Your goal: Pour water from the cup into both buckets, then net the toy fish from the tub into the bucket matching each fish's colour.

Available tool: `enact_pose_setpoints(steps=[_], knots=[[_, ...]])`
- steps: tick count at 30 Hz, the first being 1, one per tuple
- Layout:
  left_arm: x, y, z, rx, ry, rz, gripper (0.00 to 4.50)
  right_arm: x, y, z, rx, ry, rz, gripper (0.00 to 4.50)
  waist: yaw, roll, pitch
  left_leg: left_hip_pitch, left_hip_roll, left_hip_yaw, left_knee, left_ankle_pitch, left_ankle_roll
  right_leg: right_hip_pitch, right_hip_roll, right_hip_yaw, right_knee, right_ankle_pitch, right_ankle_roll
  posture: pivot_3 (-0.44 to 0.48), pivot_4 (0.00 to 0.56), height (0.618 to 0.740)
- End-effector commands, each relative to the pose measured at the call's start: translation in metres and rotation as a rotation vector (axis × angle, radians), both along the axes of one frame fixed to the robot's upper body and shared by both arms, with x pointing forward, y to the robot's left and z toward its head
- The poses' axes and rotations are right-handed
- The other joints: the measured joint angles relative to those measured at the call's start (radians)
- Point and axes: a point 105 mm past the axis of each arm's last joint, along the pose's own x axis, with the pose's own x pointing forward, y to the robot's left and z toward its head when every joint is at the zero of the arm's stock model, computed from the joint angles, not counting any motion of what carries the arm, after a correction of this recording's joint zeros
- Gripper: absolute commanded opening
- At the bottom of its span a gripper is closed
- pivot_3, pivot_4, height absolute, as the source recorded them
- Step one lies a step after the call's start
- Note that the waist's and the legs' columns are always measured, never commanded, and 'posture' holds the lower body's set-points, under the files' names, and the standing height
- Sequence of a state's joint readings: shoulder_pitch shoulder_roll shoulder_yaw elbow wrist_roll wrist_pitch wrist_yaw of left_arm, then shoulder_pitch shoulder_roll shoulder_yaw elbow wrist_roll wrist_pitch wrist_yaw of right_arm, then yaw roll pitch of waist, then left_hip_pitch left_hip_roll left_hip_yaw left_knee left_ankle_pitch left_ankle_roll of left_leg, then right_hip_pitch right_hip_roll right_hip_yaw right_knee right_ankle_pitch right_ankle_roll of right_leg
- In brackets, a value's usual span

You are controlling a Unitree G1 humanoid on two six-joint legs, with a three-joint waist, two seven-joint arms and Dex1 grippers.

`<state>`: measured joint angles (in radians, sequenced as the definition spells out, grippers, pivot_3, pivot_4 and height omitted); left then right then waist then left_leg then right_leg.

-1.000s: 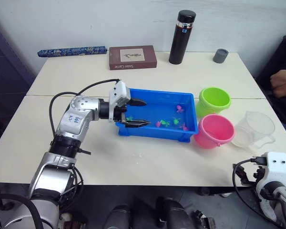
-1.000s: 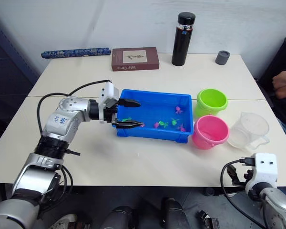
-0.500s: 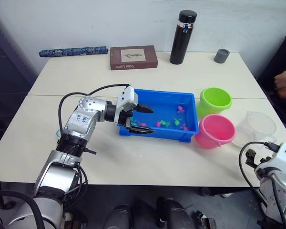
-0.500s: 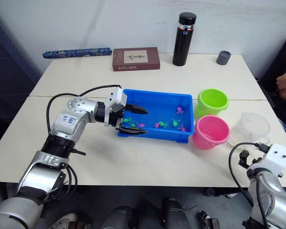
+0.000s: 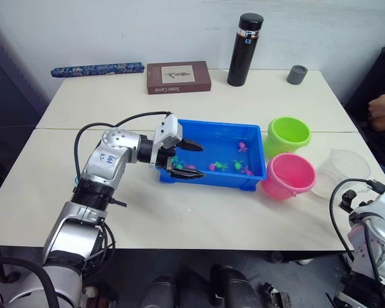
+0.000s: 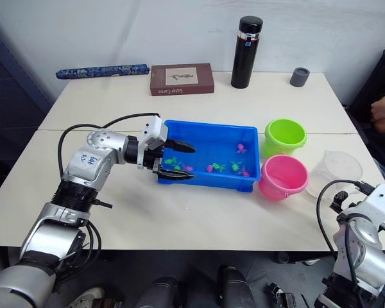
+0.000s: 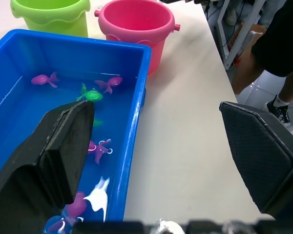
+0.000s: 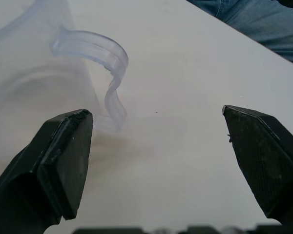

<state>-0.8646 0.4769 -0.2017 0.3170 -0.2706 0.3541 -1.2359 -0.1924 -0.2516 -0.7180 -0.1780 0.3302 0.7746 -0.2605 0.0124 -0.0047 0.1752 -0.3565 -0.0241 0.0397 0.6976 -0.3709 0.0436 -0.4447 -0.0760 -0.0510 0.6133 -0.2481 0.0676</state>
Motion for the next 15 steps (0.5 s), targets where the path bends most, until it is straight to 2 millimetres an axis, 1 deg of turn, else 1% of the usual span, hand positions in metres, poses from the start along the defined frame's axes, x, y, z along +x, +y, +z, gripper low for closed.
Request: enact_pose_setpoints(steps=[1,15], knots=[[-0.003,0.0,0.018,-0.013,-0.061,-0.013,4.43,0.0,-0.008,0.012,-0.046,-0.042,-0.057,4.5,-0.001,0.0,0.0,0.0,0.0,0.0,0.0,0.0,0.0,0.0,0.0,0.0,0.0,0.0,0.0,0.0,0.15,0.74],[-0.006,0.004,0.02,0.0,-0.064,-0.003,4.43,0.013,-0.008,0.012,-0.036,-0.09,-0.1,4.5,-0.015,0.001,0.0,0.0,0.0,0.0,0.0,0.0,0.0,0.0,0.0,0.0,0.0,0.0,0.0,0.0,0.15,0.74]])
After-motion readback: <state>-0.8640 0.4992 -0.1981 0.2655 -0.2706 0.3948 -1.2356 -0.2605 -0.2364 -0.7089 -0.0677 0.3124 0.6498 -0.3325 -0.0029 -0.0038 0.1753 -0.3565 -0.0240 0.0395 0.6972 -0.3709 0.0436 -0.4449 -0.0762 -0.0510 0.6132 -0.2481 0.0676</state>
